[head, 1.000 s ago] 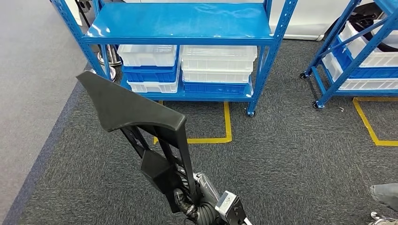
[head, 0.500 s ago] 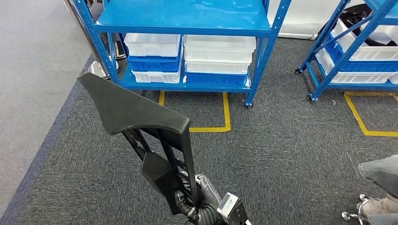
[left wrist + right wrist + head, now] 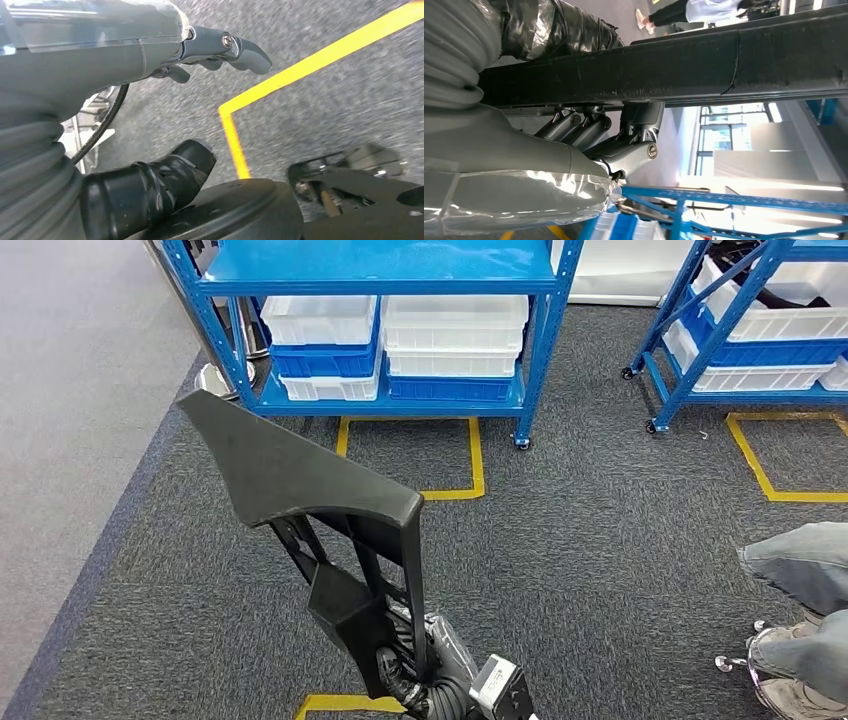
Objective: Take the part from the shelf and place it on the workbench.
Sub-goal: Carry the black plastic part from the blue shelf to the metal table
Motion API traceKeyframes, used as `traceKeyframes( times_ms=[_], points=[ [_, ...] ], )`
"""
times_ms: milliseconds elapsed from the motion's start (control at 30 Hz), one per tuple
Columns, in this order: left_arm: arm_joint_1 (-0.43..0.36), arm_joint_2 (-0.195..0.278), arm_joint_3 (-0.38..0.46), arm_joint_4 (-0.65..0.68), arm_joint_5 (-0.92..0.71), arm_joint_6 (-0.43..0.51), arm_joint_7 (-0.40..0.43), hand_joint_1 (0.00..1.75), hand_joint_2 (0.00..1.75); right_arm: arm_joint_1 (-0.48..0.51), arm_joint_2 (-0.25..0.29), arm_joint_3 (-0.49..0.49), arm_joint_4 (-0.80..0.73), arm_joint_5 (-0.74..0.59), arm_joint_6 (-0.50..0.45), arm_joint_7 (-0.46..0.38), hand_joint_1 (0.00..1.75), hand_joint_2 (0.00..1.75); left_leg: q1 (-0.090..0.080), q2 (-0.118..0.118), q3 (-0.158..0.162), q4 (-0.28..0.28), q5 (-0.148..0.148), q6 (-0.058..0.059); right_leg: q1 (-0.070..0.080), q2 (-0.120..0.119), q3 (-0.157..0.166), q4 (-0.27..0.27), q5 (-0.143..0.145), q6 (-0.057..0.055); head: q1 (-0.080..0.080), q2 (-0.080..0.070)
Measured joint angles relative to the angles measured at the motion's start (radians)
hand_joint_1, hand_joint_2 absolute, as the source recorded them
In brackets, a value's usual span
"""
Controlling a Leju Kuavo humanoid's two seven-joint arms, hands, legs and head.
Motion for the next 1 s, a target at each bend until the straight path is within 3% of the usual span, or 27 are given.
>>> traceKeyframes(
  times_ms=[33, 100, 167, 233, 300, 333, 433, 467, 500, 533, 600, 667, 767, 833, 933, 967, 1000],
  points=[
    [0.0, 0.0, 0.0, 0.0, 0.0, 0.0, 0.004, 0.0, 1.75, 0.002, 0.0, -0.001, 0.0, 0.0, 0.0, 0.0, 1.75, 1.75, -0.001, 0.0, 0.024, -0.011, 0.034, 0.004, 0.002, 0.0, -0.013, 0.004, 0.008, 0.001, 0.0, 0.0],
    [0.0, 0.0, -0.001, 0.0, -0.001, 0.001, 0.008, 0.0, 1.75, 0.005, 0.0, -0.003, -0.001, 0.002, 0.0, 0.0, 1.75, 1.75, -0.007, -0.001, 0.12, -0.127, 0.07, 0.017, 0.004, 0.0, -0.032, 0.015, 0.018, 0.004, 0.0, 0.0],
    [-0.002, 0.001, -0.001, 0.0, -0.003, 0.002, 0.007, 0.0, 1.75, 0.007, 0.0, -0.006, -0.005, 0.003, 0.002, -0.001, 1.75, 1.75, -0.014, -0.002, 0.207, -0.258, 0.051, 0.028, 0.005, -0.001, -0.044, 0.024, 0.026, 0.012, 0.0, 0.0],
    [-0.005, 0.001, -0.002, 0.0, -0.005, 0.002, 0.003, 0.0, 1.75, 0.009, 0.0, -0.009, -0.01, 0.004, 0.003, -0.001, 1.75, 1.75, -0.017, -0.001, 0.228, -0.312, 0.033, 0.035, 0.006, -0.003, -0.053, 0.027, 0.037, 0.023, 0.0, 0.0],
    [-0.005, -0.001, -0.002, 0.0, -0.007, 0.003, 0.001, 0.0, 1.75, 0.013, 0.0, -0.013, -0.014, 0.004, 0.005, -0.002, 1.75, 1.75, -0.011, 0.002, 0.226, -0.328, 0.04, 0.044, 0.005, -0.003, -0.065, 0.043, 0.027, 0.035, 0.001, 0.0],
    [-0.004, -0.002, -0.002, 0.0, -0.007, 0.003, 0.001, 0.0, 1.75, 0.015, 0.0, -0.015, -0.015, 0.004, 0.006, -0.004, 1.75, 1.75, -0.008, 0.004, 0.222, -0.334, 0.047, 0.049, 0.004, -0.001, -0.078, 0.071, 0.004, 0.041, 0.001, 0.0],
    [-0.002, -0.002, -0.002, 0.0, -0.007, 0.003, 0.005, 0.0, 1.75, 0.022, 0.0, -0.022, -0.017, 0.005, 0.008, -0.008, 1.75, 1.75, -0.006, 0.005, 0.199, -0.329, 0.064, 0.058, -0.007, 0.004, -0.147, 0.248, -0.102, 0.057, 0.002, 0.0],
    [-0.001, -0.002, -0.002, 0.0, -0.007, 0.003, 0.006, 0.0, 1.75, 0.026, 0.0, -0.024, -0.017, 0.005, 0.008, -0.008, 1.75, 1.75, -0.005, 0.005, 0.191, -0.326, 0.068, 0.057, -0.011, 0.004, -0.16, 0.292, -0.118, 0.062, 0.002, 0.0],
    [0.0, -0.002, -0.002, 0.0, -0.008, 0.003, 0.006, 0.0, 1.75, 0.028, 0.0, -0.026, -0.017, 0.006, 0.009, -0.009, 1.75, 1.75, -0.004, 0.005, 0.183, -0.321, 0.07, 0.056, -0.016, 0.004, -0.155, 0.3, -0.114, 0.066, 0.002, 0.0],
    [0.001, -0.003, -0.002, 0.0, -0.008, 0.004, 0.006, 0.0, 1.75, 0.03, 0.0, -0.029, -0.017, 0.007, 0.009, -0.009, 1.75, 1.75, -0.003, 0.002, 0.177, -0.316, 0.072, 0.053, -0.021, 0.004, -0.129, 0.266, -0.093, 0.069, 0.002, 0.0],
    [0.0, -0.003, -0.002, 0.0, -0.009, 0.005, 0.004, 0.0, 1.75, 0.031, 0.0, -0.033, -0.02, 0.012, 0.009, -0.01, 1.75, 1.75, -0.002, -0.005, 0.166, -0.303, 0.073, 0.046, -0.03, 0.022, -0.047, 0.133, -0.045, 0.072, 0.002, 0.0],
    [-0.002, -0.003, -0.002, 0.0, -0.009, 0.007, 0.005, 0.0, 1.75, 0.035, 0.0, -0.034, -0.024, 0.022, 0.005, -0.012, 1.75, 1.75, -0.003, -0.015, 0.153, -0.29, 0.074, 0.033, -0.031, 0.042, -0.001, 0.048, -0.027, 0.067, 0.002, 0.0],
    [-0.001, -0.003, -0.002, 0.0, -0.009, 0.008, 0.009, 0.0, 1.75, 0.042, 0.0, -0.036, -0.028, 0.03, 0.0, -0.016, 1.75, 1.75, 0.0, -0.027, 0.143, -0.286, 0.08, 0.013, -0.025, 0.031, -0.003, 0.036, -0.022, 0.048, 0.002, 0.0],
    [0.001, -0.003, -0.002, 0.0, -0.009, 0.009, 0.01, 0.0, 1.75, 0.042, 0.001, -0.036, -0.029, 0.031, 0.0, -0.018, 1.75, 1.75, 0.003, -0.027, 0.126, -0.254, 0.054, 0.004, -0.027, 0.016, -0.005, 0.029, -0.013, 0.032, 0.001, 0.0],
    [0.001, -0.003, -0.002, 0.0, -0.008, 0.012, 0.011, 0.0, 1.75, 0.042, 0.002, -0.036, -0.031, 0.034, 0.0, -0.021, 1.75, 1.75, 0.005, -0.021, 0.05, -0.081, -0.044, -0.006, -0.024, -0.01, -0.015, 0.027, -0.006, 0.019, -0.002, 0.0],
    [0.002, -0.003, -0.002, 0.0, -0.008, 0.012, 0.012, 0.0, 1.75, 0.043, 0.002, -0.036, -0.031, 0.036, 0.0, -0.022, 1.75, 1.75, 0.005, -0.02, 0.031, -0.031, -0.061, -0.007, -0.021, -0.019, -0.018, 0.027, -0.005, 0.017, -0.002, 0.0],
    [0.004, -0.003, -0.002, 0.0, -0.008, 0.012, 0.013, 0.0, 1.75, 0.043, 0.002, -0.036, -0.031, 0.037, 0.0, -0.022, 1.75, 1.75, 0.005, -0.019, 0.028, -0.013, -0.06, -0.007, -0.019, -0.028, -0.02, 0.028, -0.004, 0.017, -0.002, 0.0]
  ],
)
